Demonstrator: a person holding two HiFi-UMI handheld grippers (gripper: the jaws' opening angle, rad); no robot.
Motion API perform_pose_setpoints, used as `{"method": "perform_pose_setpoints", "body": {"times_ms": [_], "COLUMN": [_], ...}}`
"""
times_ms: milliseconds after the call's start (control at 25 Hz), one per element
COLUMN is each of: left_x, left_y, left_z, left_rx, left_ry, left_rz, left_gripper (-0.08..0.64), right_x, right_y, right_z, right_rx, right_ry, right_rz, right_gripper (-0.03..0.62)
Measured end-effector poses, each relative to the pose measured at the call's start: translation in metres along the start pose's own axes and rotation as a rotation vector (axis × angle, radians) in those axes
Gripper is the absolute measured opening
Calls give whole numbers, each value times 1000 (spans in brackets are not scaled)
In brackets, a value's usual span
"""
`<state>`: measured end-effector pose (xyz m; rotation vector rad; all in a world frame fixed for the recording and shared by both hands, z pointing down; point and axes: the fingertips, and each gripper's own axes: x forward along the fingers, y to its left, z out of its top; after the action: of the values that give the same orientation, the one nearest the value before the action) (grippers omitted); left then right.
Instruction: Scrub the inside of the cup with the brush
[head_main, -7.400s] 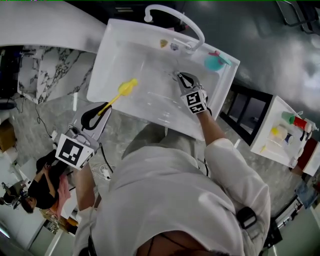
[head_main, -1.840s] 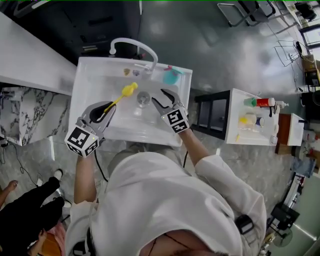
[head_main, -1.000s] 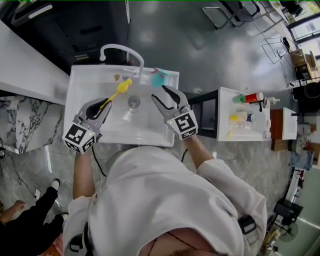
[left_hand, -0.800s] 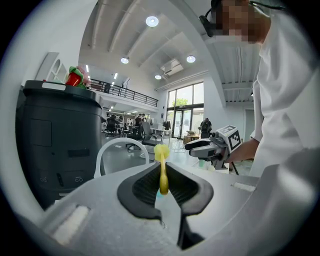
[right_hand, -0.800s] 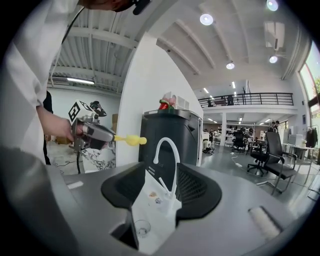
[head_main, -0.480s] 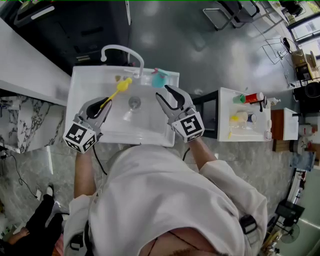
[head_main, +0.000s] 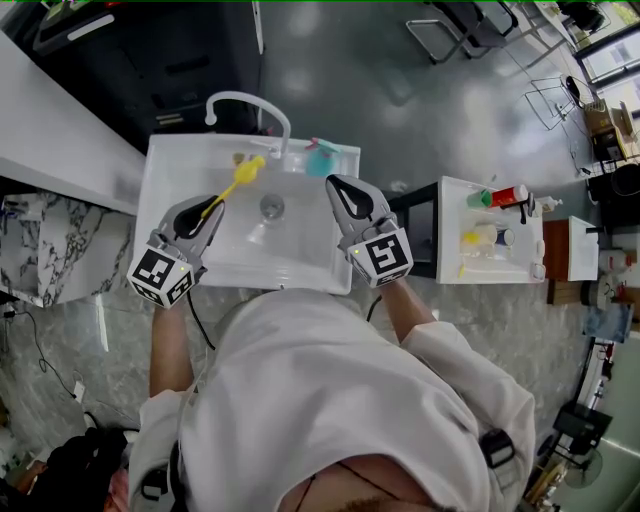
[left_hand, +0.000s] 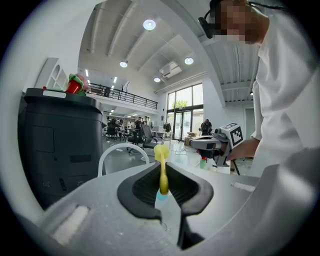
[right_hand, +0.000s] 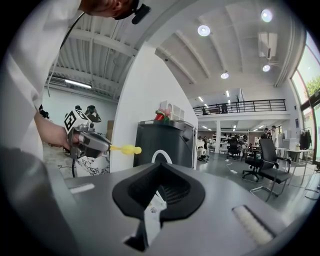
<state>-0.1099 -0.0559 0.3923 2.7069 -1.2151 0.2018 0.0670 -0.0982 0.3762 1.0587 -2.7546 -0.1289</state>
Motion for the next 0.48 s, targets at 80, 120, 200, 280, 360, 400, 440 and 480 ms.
{"method": "perform_pose_setpoints", "body": {"times_ms": [80,120,200,280,360,400,440,480], "left_x": [0,0,-1,-2,-3,-4,-4,-4], "left_y": [0,0,0,0,0,-1,-1,-1], "left_z": [2,2,3,3,4,5,6,6], "left_rx": [3,4,6,8,11,12,12,13], "left_ry": [-2,-3,-5,-7,-7,-8,-8,-9], "left_rz": [-1,-2,-4,-6,-8,-8,-8,-9], "left_gripper": [40,40,40,40,40,40,40,40], "right_x": [-1,-1,-2,-2,-2,-3,-3,-4], "right_y": [0,1,2,4,5,6,6,7], "right_z": [1,2,3,5,7,8,8,7], "right_rx": [0,1,5,6,8,9,9,9], "right_ry": [-2,-3,-6,-13,-18,-18,-16,-14], "right_rz": [-2,-3,-5,-3,0,0,0,0], "right_gripper": [3,3,3,3,3,3,3,3]}}
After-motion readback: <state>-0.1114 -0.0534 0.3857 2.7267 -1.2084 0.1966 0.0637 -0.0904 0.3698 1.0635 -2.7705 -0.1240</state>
